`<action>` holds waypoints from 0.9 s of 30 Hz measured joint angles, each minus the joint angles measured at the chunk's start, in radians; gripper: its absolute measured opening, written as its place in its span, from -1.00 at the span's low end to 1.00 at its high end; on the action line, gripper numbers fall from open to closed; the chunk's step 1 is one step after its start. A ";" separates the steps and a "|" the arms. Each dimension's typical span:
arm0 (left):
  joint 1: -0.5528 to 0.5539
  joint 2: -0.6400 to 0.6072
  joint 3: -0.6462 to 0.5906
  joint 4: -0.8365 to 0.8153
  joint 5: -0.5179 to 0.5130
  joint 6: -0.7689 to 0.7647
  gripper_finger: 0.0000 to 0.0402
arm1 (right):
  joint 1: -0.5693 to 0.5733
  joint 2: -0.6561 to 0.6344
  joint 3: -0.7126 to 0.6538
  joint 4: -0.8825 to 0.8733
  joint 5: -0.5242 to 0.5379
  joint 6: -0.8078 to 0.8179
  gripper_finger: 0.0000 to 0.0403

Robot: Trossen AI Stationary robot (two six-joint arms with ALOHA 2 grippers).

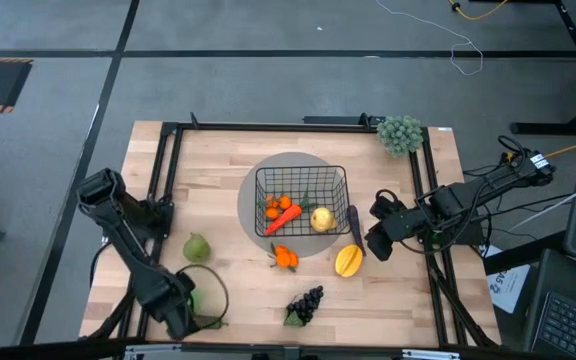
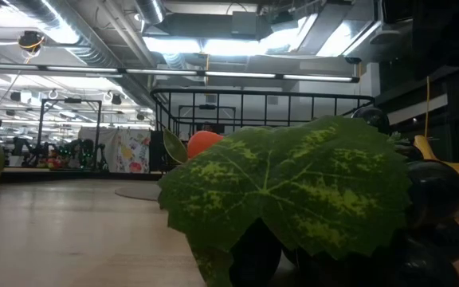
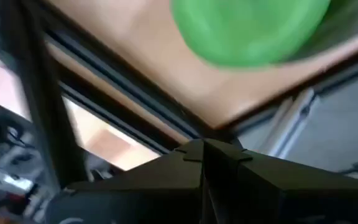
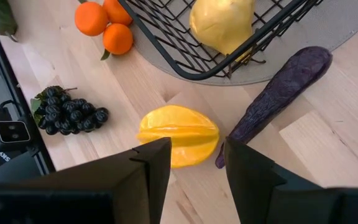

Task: Build produce basket
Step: Put the green chili pepper into the wire basket

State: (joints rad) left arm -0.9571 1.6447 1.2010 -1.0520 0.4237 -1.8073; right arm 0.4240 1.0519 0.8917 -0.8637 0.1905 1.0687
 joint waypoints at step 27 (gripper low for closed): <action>0.030 0.001 -0.102 0.197 -0.320 0.086 -1.00 | 0.000 0.000 0.000 0.000 0.000 0.000 -0.31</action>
State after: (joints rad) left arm -0.9270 1.6459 1.0988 -0.8549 0.1033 -1.7216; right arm 0.4240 1.0519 0.8917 -0.8639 0.1909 1.0687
